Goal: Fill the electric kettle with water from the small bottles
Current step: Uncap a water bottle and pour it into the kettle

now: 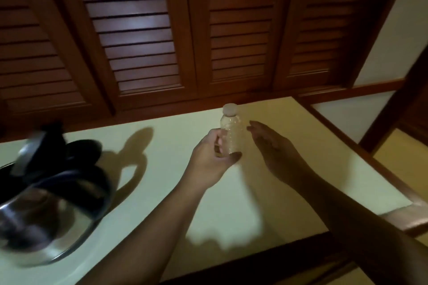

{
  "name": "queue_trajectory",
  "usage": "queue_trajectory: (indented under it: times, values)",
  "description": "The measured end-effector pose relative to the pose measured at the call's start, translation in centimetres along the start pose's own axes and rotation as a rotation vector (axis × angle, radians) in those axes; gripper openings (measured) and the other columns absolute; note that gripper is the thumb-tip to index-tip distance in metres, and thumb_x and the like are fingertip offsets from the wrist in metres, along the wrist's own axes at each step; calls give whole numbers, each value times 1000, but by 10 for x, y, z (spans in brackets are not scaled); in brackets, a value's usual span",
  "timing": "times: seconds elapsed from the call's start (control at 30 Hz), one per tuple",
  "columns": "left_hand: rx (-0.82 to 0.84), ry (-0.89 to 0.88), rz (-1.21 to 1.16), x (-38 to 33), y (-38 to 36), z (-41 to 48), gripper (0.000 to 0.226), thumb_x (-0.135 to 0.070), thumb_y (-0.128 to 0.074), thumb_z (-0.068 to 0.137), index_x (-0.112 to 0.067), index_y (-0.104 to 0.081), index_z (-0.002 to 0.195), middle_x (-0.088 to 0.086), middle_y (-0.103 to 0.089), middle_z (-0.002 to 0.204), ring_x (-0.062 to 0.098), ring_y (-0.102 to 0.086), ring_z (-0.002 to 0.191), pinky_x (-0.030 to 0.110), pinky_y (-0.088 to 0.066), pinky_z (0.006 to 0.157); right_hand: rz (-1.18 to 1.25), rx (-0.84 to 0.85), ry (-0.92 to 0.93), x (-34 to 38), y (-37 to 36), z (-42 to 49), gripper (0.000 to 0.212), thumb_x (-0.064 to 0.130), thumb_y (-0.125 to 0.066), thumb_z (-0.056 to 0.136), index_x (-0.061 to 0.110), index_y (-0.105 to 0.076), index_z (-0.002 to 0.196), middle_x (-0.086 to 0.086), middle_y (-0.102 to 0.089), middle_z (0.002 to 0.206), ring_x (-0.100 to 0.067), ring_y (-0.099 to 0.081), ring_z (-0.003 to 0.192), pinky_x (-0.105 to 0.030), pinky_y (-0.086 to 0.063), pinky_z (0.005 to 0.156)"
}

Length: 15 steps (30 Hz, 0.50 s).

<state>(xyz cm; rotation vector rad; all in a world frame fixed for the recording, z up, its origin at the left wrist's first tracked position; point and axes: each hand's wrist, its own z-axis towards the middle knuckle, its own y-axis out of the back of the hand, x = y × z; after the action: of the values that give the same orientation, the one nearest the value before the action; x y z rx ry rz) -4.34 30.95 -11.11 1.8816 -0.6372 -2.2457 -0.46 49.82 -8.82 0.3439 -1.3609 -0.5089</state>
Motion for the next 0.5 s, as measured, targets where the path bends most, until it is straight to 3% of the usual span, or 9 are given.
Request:
queue_trajectory:
  times: [0.13, 0.2, 0.3, 0.4, 0.5]
  values:
    - [-5, 25, 23, -30, -61, 75, 53, -30, -87, 80, -33, -59, 125, -9, -72, 114, 12, -72, 100, 43, -62, 91, -285, 36, -2, -61, 54, 59, 46, 30, -39, 109, 20, -38, 153, 2, -43, 157, -15, -38, 144, -18, -20, 109]
    - [-2, 38, 21, -41, -90, 110, 54, -26, -87, 82, -31, -59, 128, -10, -71, 112, 13, -72, 101, 41, -62, 92, -390, 67, 4, -89, 76, 87, 47, 25, -40, 108, 14, -37, 153, -5, -44, 156, -22, -39, 143, -20, -22, 108]
    - [10, 35, 44, -50, -127, 156, 49, -23, -87, 83, -29, -59, 121, -13, -71, 106, 13, -72, 100, 37, -62, 89, -523, 112, 45, -129, 98, 124, 47, 22, -42, 105, 6, -39, 149, -12, -45, 153, -27, -36, 144, -35, -22, 117]
    - [36, 29, 83, -53, -157, 194, 50, -23, -88, 84, -28, -57, 124, -10, -71, 110, 12, -71, 100, 33, -62, 83, -666, 143, 8, -163, 111, 152, 57, 32, -30, 106, 7, -24, 156, -10, -25, 165, -22, -14, 154, -46, -5, 126]
    - [45, 37, 118, -54, -181, 228, 56, -20, -86, 86, -23, -57, 134, -4, -71, 119, 14, -71, 104, 36, -63, 85, -762, 215, -67, -187, 121, 165, 67, 47, -16, 106, 8, -8, 160, -9, -6, 170, -21, 1, 156, -47, 3, 126]
